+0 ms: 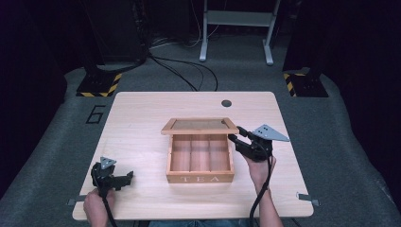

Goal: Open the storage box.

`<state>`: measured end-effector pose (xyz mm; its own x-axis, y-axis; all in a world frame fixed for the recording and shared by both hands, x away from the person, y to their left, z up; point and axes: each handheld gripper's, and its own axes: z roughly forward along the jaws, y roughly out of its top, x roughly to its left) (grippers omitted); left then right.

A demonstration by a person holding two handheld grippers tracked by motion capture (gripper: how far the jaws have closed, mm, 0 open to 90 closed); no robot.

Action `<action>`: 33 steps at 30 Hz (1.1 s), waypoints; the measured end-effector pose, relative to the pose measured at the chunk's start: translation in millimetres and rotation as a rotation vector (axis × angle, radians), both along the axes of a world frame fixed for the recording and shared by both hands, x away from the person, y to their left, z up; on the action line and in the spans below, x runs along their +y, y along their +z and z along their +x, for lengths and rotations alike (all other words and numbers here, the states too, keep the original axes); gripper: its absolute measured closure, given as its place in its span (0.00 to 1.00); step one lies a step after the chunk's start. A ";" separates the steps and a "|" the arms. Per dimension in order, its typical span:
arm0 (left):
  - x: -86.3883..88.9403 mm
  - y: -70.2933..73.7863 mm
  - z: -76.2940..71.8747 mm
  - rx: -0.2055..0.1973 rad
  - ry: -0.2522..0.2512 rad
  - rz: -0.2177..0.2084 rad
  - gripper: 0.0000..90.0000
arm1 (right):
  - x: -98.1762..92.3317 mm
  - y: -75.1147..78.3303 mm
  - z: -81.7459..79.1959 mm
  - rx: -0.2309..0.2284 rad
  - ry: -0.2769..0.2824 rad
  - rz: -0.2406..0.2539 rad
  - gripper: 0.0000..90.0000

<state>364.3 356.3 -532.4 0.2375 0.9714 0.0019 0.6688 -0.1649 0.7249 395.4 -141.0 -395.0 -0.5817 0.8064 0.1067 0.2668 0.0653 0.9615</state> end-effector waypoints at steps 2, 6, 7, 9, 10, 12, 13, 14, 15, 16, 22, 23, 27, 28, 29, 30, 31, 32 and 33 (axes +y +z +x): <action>0.1 0.0 0.0 0.000 -0.001 0.001 0.00 | 0.0 -3.0 -2.2 -0.001 0.000 0.004 0.62; 0.1 0.0 0.0 0.000 -0.001 0.002 0.00 | -0.9 -9.2 -6.9 0.009 0.007 0.005 0.62; 0.1 0.0 0.0 0.000 -0.001 0.002 0.00 | -0.9 -10.9 -8.3 0.012 0.006 0.007 0.62; 0.1 0.0 0.0 0.000 -0.001 0.001 0.00 | -1.5 -14.5 -10.5 0.011 0.011 -0.003 0.62; 0.1 0.0 0.0 0.000 -0.001 0.001 0.00 | -1.7 -16.5 -12.1 0.017 0.013 -0.002 0.62; 0.1 0.1 0.0 0.000 -0.001 0.002 0.00 | -2.0 -20.4 -13.7 0.022 0.019 0.002 0.61; 0.1 0.1 0.0 0.000 -0.001 0.002 0.00 | -2.2 -22.7 -15.2 0.030 0.020 0.001 0.61; 0.1 0.1 0.0 0.000 -0.001 0.001 0.00 | -2.5 -24.5 -16.3 0.033 0.021 -0.006 0.61; 0.1 0.1 0.0 0.000 -0.001 0.002 0.00 | -2.5 -26.9 -17.9 0.038 0.024 -0.008 0.61; 0.1 0.1 0.0 0.000 -0.001 0.001 0.00 | -2.6 -28.8 -19.3 0.041 0.025 -0.013 0.61; 0.1 0.1 0.0 0.000 -0.001 0.001 0.00 | -3.5 -42.2 -25.2 0.064 0.036 -0.021 0.61; 0.1 0.1 0.1 0.000 -0.001 0.001 0.00 | -3.8 -45.3 -26.4 0.066 0.037 -0.021 0.61; 0.1 0.1 0.1 0.000 -0.001 0.001 0.00 | -3.8 -55.7 -29.2 0.090 0.046 -0.009 0.62; 0.1 0.1 0.1 0.000 -0.001 0.001 0.00 | -4.0 -58.1 -29.7 0.095 0.046 -0.014 0.62; 0.2 0.1 0.1 0.000 -0.001 0.001 0.00 | -3.7 -60.2 -30.3 0.104 0.046 -0.014 0.62; 0.7 0.4 0.3 0.004 -0.007 0.007 0.00 | -3.7 -62.3 -30.5 0.104 0.047 -0.018 0.61; 0.6 0.3 0.3 0.004 -0.006 0.006 0.00 | -3.2 -64.7 -30.9 0.104 0.042 -0.022 0.61; 0.5 0.3 0.2 0.002 -0.006 0.008 0.00 | -3.0 -66.8 -31.1 0.109 0.042 -0.024 0.61; 0.5 0.3 0.2 0.002 -0.005 0.008 0.00 | -3.0 -68.5 -31.3 0.113 0.040 -0.028 0.60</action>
